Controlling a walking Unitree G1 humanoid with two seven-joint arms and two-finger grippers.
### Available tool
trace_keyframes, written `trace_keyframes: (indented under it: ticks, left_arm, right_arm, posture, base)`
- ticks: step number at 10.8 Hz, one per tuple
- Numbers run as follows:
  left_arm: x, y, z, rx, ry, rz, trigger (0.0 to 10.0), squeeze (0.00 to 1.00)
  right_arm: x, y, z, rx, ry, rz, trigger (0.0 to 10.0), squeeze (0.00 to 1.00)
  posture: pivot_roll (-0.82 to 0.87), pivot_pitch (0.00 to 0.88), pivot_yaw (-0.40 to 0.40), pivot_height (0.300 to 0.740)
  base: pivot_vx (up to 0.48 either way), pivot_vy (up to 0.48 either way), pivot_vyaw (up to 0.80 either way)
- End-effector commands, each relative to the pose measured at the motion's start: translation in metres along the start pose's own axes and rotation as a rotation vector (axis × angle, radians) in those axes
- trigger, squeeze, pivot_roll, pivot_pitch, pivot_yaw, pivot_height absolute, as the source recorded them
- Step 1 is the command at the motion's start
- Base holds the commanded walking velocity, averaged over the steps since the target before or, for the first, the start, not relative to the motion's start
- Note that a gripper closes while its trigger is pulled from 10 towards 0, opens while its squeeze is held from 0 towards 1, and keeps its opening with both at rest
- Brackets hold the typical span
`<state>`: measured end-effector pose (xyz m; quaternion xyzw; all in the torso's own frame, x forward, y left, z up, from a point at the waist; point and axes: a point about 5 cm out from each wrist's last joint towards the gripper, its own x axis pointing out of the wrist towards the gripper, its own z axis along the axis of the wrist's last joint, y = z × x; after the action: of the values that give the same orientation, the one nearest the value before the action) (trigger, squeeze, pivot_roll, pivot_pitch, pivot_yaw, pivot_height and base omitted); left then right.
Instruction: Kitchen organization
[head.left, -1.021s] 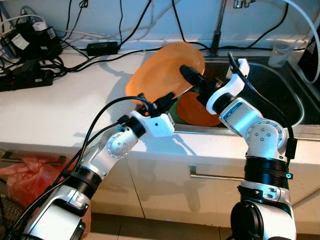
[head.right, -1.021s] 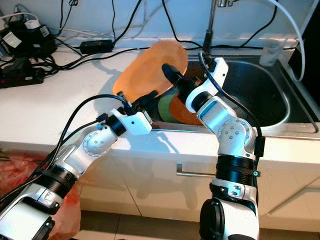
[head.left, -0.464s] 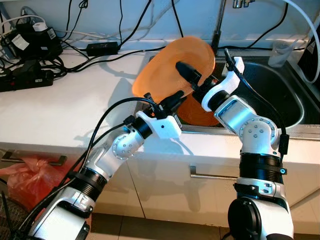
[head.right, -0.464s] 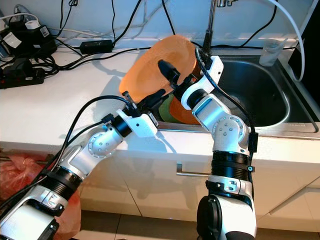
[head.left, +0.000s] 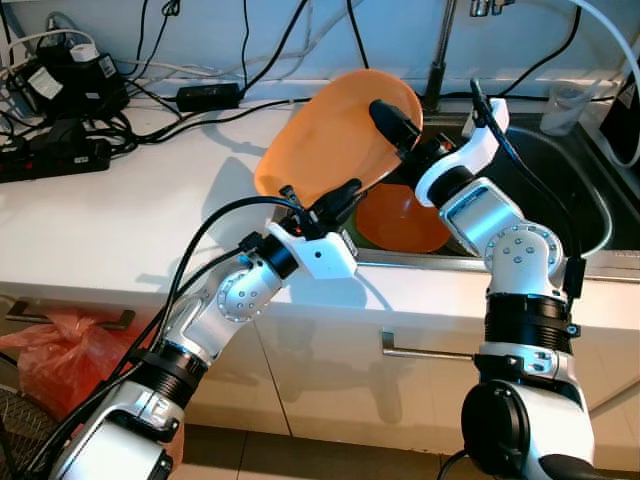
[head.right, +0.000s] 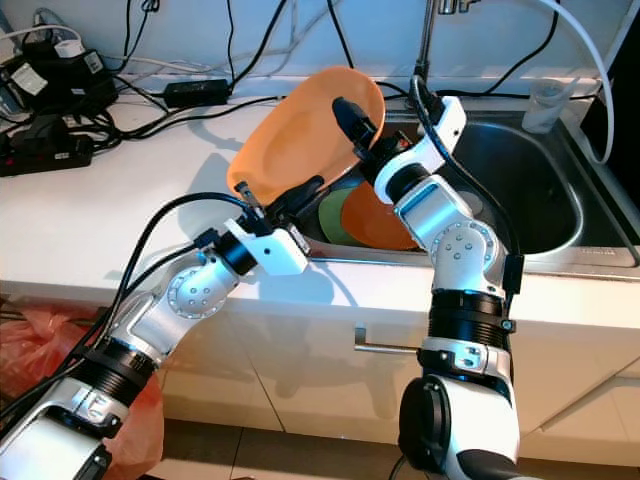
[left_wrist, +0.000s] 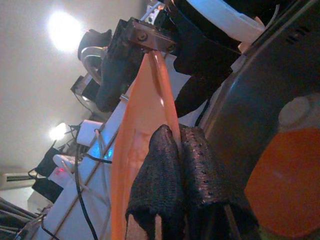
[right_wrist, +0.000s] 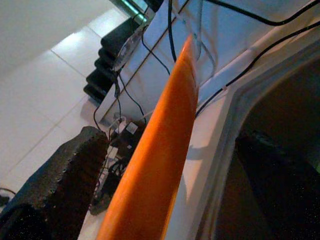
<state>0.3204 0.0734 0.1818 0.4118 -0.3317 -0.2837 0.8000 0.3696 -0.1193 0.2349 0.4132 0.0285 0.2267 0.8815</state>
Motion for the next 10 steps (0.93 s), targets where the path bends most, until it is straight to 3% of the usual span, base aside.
trace_keyframes:
  ticks: [1, 2, 3, 4, 5, 10]
  left_arm:
    - [0.004, 0.010, 0.010, 0.016, -0.054, 0.056, 0.0, 0.00]
    - [0.005, 0.010, 0.011, 0.014, -0.056, 0.056, 0.0, 0.00]
    - [0.005, 0.009, 0.012, 0.012, -0.059, 0.055, 0.0, 0.00]
    - [0.006, 0.008, 0.013, 0.008, -0.064, 0.056, 0.0, 0.00]
    - [0.007, 0.007, 0.013, 0.005, -0.066, 0.056, 0.0, 0.00]
    - [0.008, 0.006, 0.014, 0.003, -0.075, 0.065, 0.0, 0.00]
  right_arm:
    - [0.005, 0.005, 0.002, 0.015, -0.010, 0.023, 0.0, 0.00]
    - [0.006, 0.006, 0.001, 0.022, -0.010, 0.024, 4.2, 0.00]
    - [0.007, 0.006, -0.001, 0.033, -0.011, 0.022, 9.1, 0.00]
    - [0.009, 0.006, -0.002, 0.046, -0.012, 0.021, 8.7, 0.00]
    - [0.011, 0.007, -0.003, 0.058, -0.011, 0.026, 0.0, 0.00]
    - [0.018, 0.007, -0.022, 0.153, 0.025, 0.011, 0.0, 0.00]
  posture:
    - [0.00, 0.000, 0.083, 0.740]
    - [-0.01, 0.000, 0.084, 0.740]
    - [-0.01, 0.000, 0.083, 0.740]
    - [-0.01, 0.000, 0.082, 0.740]
    - [-0.01, 0.000, 0.083, 0.740]
    - [-0.02, 0.000, 0.082, 0.740]
  base:
    - [0.000, 0.000, 0.00]
    - [0.000, 0.000, 0.00]
    - [0.000, 0.000, 0.00]
    - [0.000, 0.000, 0.00]
    - [0.000, 0.000, 0.00]
    - [0.000, 0.000, 0.00]
